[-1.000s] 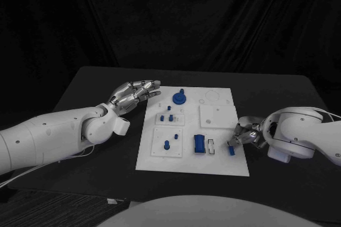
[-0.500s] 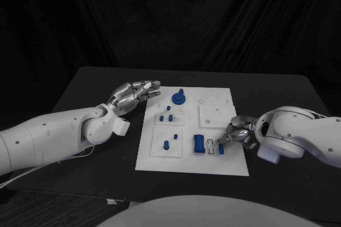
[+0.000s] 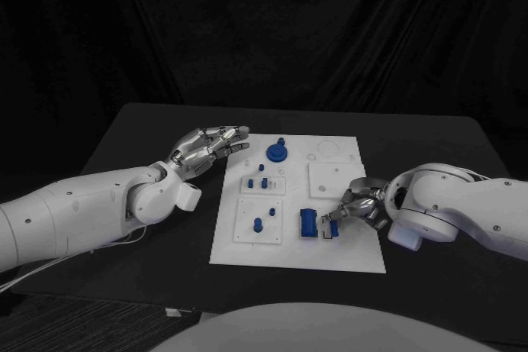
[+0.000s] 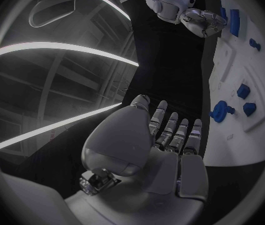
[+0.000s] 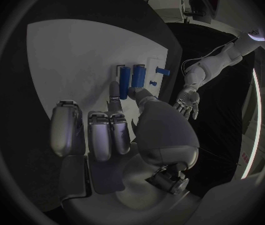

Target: Assemble the parts on the task board

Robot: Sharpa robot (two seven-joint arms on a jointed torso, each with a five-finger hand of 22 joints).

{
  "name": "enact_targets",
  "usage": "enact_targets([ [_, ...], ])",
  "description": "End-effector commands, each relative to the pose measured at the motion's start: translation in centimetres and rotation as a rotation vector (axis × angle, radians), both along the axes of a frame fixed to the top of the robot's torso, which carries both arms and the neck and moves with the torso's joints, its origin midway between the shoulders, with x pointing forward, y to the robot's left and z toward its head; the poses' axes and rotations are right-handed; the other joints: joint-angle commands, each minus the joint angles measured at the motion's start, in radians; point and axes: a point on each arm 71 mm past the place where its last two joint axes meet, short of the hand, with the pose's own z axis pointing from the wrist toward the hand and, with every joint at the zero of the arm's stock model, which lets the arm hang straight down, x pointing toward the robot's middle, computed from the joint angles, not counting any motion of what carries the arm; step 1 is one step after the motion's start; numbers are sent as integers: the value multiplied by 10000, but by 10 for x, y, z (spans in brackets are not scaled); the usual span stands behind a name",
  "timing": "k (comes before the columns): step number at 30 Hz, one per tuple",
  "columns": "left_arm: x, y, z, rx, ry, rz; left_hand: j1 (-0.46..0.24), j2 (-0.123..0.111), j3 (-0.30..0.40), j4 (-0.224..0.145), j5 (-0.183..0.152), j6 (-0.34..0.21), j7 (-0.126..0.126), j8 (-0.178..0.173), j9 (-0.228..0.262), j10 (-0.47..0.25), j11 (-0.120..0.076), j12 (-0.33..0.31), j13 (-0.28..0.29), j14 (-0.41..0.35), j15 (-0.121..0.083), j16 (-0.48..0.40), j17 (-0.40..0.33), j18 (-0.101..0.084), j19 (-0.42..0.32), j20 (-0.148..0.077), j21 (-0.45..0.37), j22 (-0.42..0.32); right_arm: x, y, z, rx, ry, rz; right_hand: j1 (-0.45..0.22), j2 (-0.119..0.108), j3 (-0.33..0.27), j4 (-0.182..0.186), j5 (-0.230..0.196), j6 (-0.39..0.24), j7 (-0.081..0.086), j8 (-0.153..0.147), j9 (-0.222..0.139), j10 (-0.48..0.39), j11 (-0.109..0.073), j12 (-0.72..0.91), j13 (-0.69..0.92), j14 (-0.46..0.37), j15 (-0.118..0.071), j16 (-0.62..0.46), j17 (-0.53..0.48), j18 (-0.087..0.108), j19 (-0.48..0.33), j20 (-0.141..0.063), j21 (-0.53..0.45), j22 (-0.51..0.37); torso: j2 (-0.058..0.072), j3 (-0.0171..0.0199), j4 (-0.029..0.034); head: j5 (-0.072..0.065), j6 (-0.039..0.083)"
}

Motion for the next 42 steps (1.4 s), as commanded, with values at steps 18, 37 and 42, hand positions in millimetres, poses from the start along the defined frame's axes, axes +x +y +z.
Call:
enact_targets([
  [18, -2, -1, -1, -188, 82, -160, 109, -16, 92, 8, 60, -4, 512, 29, 3, 70, 4, -9, 5, 27, 12, 8, 7, 111, -54, 1, 9, -36, -2, 0, -11, -436, 38, 87, -687, 175, 603, -241, -953, -174, -22, 202, 115, 1048, -62, 25, 2635, 1023, -27, 26, 2635, 85, 150, 70, -14, 1897, -3, 1, 1, -13, -1],
  [37, -2, -1, -2, -202, 109, -196, 146, -20, 138, -14, 75, -24, 514, 25, 1, 69, 10, -15, 4, 28, 20, 18, 8, 105, -64, 1, 2, -53, -3, 0, -12, -372, -169, -67, -1071, 258, 513, 140, -1550, -172, -31, 250, 119, 1048, -68, 25, 2635, 1023, -30, 26, 2635, 87, 149, 66, -28, 1894, 0, -1, -5, 25, -1],
  [42, -2, -1, -2, -194, 126, -206, 156, -21, 151, -20, 79, -24, 516, 25, 0, 68, 12, -18, 4, 27, 22, 16, 8, 103, -67, 1, 1, -57, -3, 1, -11, -372, -218, -67, -1148, 233, 447, 258, -2182, -184, -32, 271, 122, 1048, -71, 25, 2635, 1023, -32, 26, 2635, 92, 138, 63, -54, 1887, 1, 2, 0, 22, -1],
])
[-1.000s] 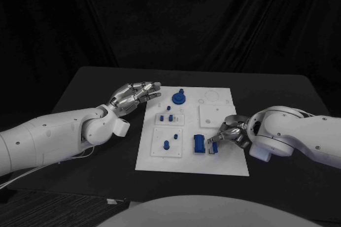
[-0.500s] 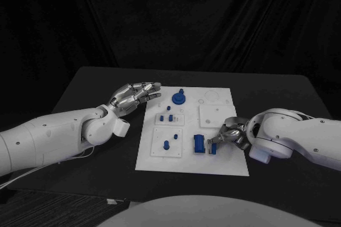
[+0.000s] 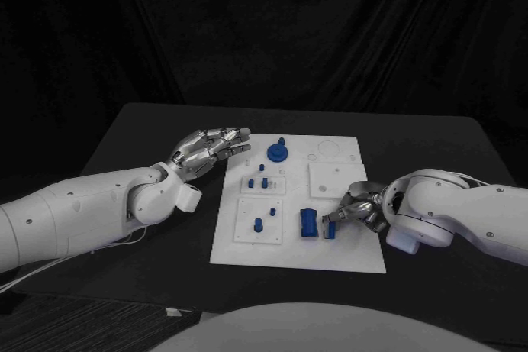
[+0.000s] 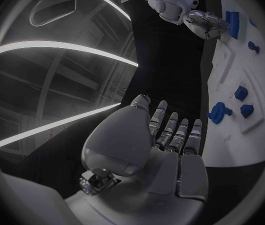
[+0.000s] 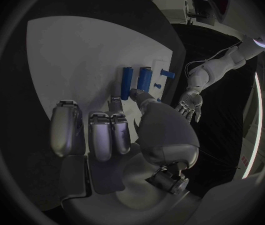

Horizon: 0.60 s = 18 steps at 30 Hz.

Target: Assemble the parts on the task board

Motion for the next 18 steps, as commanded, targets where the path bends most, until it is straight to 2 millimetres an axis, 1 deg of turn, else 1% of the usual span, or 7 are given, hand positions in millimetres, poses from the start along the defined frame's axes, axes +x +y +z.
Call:
enact_targets([
  [1, -1, -1, 0, -180, 5, -93, 116, 19, 69, 7, 40, -24, 516, 25, 3, 71, 15, -18, 5, 28, 23, 16, 9, 103, -67, 2, 0, -18, -1, -1, -1, -108, -94, -121, -117, -23, -40, 86, -401, -51, -17, 59, -2, 1047, -68, 25, 2635, 1023, -32, 26, 2635, 93, 136, 63, -61, 1888, -2, -1, 6, -1, -2],
  [2, -1, -1, 0, -179, 8, -95, 116, 19, 69, 7, 40, -24, 516, 25, 3, 71, 15, -18, 5, 28, 23, 16, 9, 103, -67, 2, 0, -18, -1, 0, -1, -108, -98, -120, -161, -36, -83, 143, -646, -46, -13, 68, 0, 1047, -65, 25, 2635, 1023, -29, 26, 2635, 93, 136, 64, -62, 1888, -2, -1, 7, -3, -2],
  [3, -1, -1, 0, -176, 13, -98, 116, 19, 69, 7, 40, -24, 516, 25, 3, 71, 15, -18, 5, 28, 23, 16, 9, 103, -67, 2, 0, -18, -1, 0, -1, -109, -101, -117, -245, -69, -183, 259, -1155, -53, -6, 80, 0, 1047, -58, 25, 2635, 1023, -24, 26, 2635, 90, 140, 67, -54, 1891, -5, -1, 7, -4, -2],
  [6, -1, -1, 0, -170, 25, -104, 126, 18, 82, 1, 44, -33, 517, 23, 2, 69, 18, -23, 4, 26, 26, 11, 9, 102, -69, 2, -1, -21, -1, 0, -1, -115, -95, -102, -475, -108, -412, 555, -1955, -33, 15, 116, 5, 1047, -41, 25, 2635, 1023, -9, 26, 2635, 91, 140, 78, -61, 1890, -7, -3, 4, -6, -2],
  [9, -1, -1, 0, -160, 36, -106, 126, 18, 82, 1, 44, -33, 517, 23, 2, 69, 18, -23, 4, 26, 26, 11, 9, 102, -69, 2, -1, -21, -1, 0, -1, -123, -92, -101, -624, -125, -626, 821, -2528, 5, 7, 174, 27, 1047, -45, 25, 2635, 1023, -11, 26, 2635, 91, 145, 83, -58, 1891, -4, -5, 2, 0, -2],
  [13, 0, -1, -1, -148, 53, -115, 126, 18, 82, 1, 44, -33, 517, 23, 2, 69, 18, -23, 4, 26, 26, 11, 9, 102, -69, 2, -1, -21, -1, -1, -1, -141, -109, -104, -720, -128, -801, 1026, -2942, 39, -8, 240, 69, 1047, -58, 25, 2635, 1023, -20, 26, 2635, 93, 144, 78, -65, 1890, -3, -4, 1, 8, -2],
  [18, 0, -2, -1, -141, 77, -134, 126, 18, 82, 1, 44, -33, 517, 23, 2, 69, 18, -23, 4, 26, 26, 11, 9, 102, -69, 2, -1, -21, -1, -1, -1, -150, -130, -121, -870, -84, -1185, 1479, -3746, 40, -21, 359, 171, 1047, -71, 25, 2635, 1023, -32, 26, 2635, 95, 146, 67, -74, 1889, -2, -1, 3, 12, -2],
])
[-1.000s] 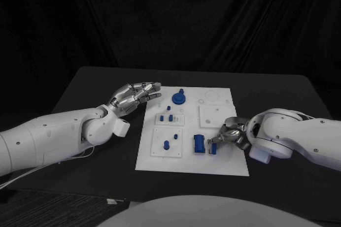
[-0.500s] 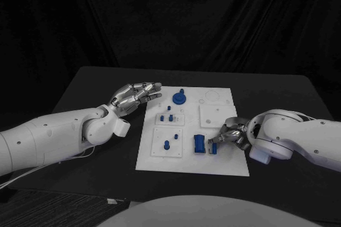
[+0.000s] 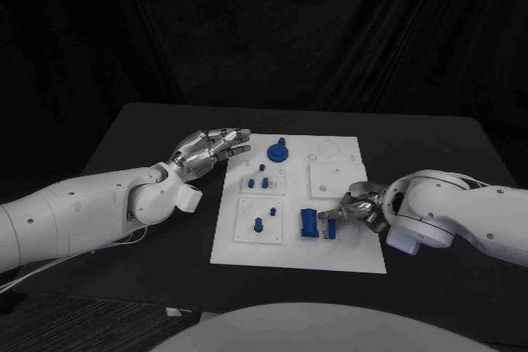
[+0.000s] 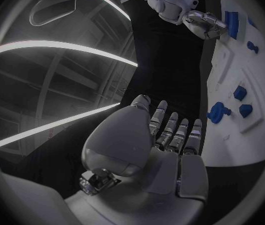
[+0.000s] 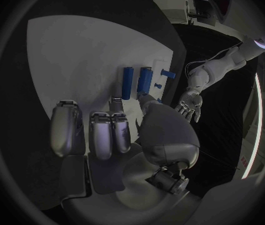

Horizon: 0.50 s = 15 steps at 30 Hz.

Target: Assemble the parts on the task board

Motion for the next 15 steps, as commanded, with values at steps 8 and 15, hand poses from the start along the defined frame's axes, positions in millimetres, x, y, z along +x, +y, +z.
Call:
enact_targets([
  [8, -1, -2, 0, -164, 44, -115, 100, -23, 103, -8, 50, -35, 519, 23, 2, 72, 20, -21, 4, 27, 29, 12, 9, 99, -70, 2, -2, -14, 0, -2, -1, -132, -105, -213, -233, 161, -455, 689, -661, 162, -97, 398, 348, 1046, -132, 25, 2635, 1023, -81, 26, 2634, 97, 147, 28, -84, 1888, 0, 0, -1, 25, -2],
  [15, -1, -2, -1, -161, 68, -133, 113, -24, 122, -16, 56, -29, 521, 26, 3, 70, 21, -28, 4, 26, 30, 11, 9, 97, -73, 2, -4, -22, 0, -3, 0, -96, -184, -314, -62, 271, -809, 1107, -766, 161, -240, 1121, 1182, 1046, -260, 25, 2635, 1023, -187, 26, 2634, 97, 153, -67, -84, 1889, -3, 2, 2, 16, -2],
])
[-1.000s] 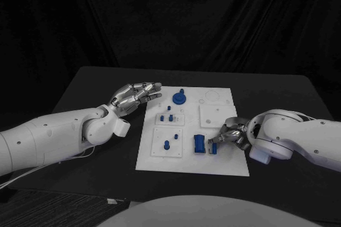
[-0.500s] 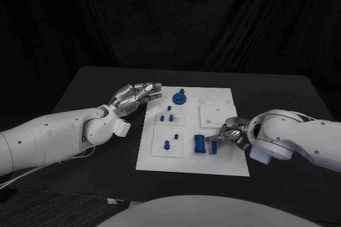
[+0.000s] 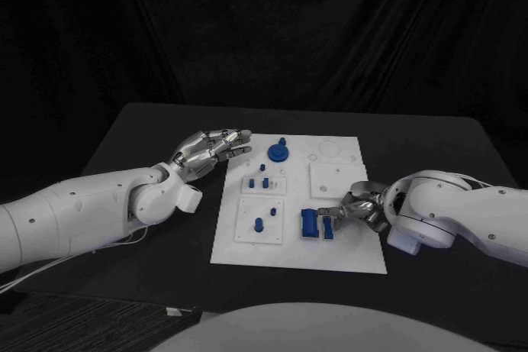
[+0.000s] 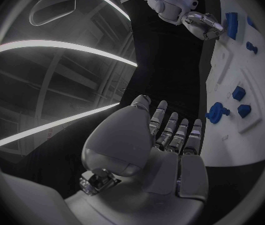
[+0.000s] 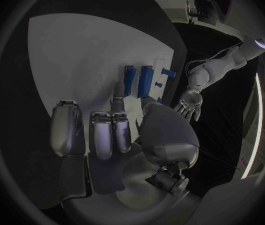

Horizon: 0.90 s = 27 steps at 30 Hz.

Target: Assemble the parts on the task board

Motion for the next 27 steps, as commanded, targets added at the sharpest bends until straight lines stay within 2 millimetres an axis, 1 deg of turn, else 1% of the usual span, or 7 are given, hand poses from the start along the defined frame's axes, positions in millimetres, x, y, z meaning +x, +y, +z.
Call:
enact_targets([
  [1, -1, -2, 0, -185, 7, -105, 113, -24, 52, -2, 56, -29, 522, 26, 3, 70, 21, -28, 4, 26, 30, 11, 9, 98, -73, 2, -4, -9, 0, -2, 0, -71, -110, -223, 124, 141, -109, 182, -36, -67, -54, 326, 414, 1045, -121, 25, 2635, 1053, -85, 26, 2635, 97, 153, -76, -47, 1890, -2, 0, 1, -2, -2],
  [12, -1, -1, 0, -189, 1, -76, 128, -25, 76, -12, 63, -20, 522, 29, 4, 79, 23, -12, 6, 27, 32, 18, 10, 96, -71, 1, -5, -5, -1, -7, 3, 208, -466, -492, 125, 307, -411, 312, -46, -324, -118, 906, 1238, 1045, -179, 25, 2635, 1053, -137, 26, 2635, 95, 160, -126, -44, 1892, -2, 1, 1, 7, -2],
  [18, -1, 0, 0, -188, -2, -66, 135, -33, 85, -17, 66, -16, 521, 31, 5, 85, 26, -4, 8, 31, 33, 24, 11, 95, -67, 1, -4, 2, -6, -8, 11, 1029, -969, -262, -195, 795, -576, 239, 414, -394, -190, 1231, 1725, 1045, -235, 25, 2635, 1053, -184, 26, 2635, 73, 203, -172, 61, 1923, -4, 1, 0, 13, -2],
  [20, -1, -1, 0, -191, -3, -68, 135, -33, 85, -17, 66, -16, 521, 31, 5, 85, 26, -4, 8, 31, 33, 24, 11, 95, -67, 1, -4, 2, -8, -7, 14, 1082, -1397, 192, 711, 547, -384, -320, 1110, -565, -211, 1238, 1839, 1045, -261, 25, 2635, 1053, -210, 26, 2635, 64, 218, -196, 109, 1937, -7, 1, -3, 16, -2],
  [21, -1, -1, 0, -193, -2, -72, 136, -35, 87, -19, 67, -8, 521, 33, 6, 84, 26, -9, 7, 31, 34, 26, 12, 95, -63, 1, -3, 10, -9, -6, 16, 968, -1681, 536, 1516, 246, -287, -834, 1123, -800, -156, 1322, 2044, 1045, -248, 25, 2635, 1053, -193, 26, 2635, 62, 225, -225, 140, 1945, -8, 2, -4, 11, -2],
  [22, -1, -1, 0, -194, -1, -75, 136, -35, 87, -19, 67, -8, 521, 33, 6, 84, 26, -9, 7, 31, 34, 26, 12, 95, -63, 1, -3, 10, -10, -6, 18, 779, -2002, 929, 1651, 172, -296, -916, 1129, -868, -174, 1371, 2119, 1045, -237, 25, 2635, 1053, -200, 26, 2635, 54, 225, -199, 143, 1946, -8, 2, -4, 7, -2],
  [27, -1, -1, 0, -197, 4, -80, 136, -35, 87, -19, 67, -8, 521, 33, 6, 84, 26, -9, 7, 31, 34, 26, 12, 95, -63, 1, -3, 10, -14, -5, 24, -244, -3111, 2451, 2487, -238, -449, -1226, 416, -1357, -146, 1969, 2869, 1045, -275, 25, 2635, 1053, -226, 26, 2635, 36, 239, -190, 217, 1968, -12, 1, 1, 10, -2],
])
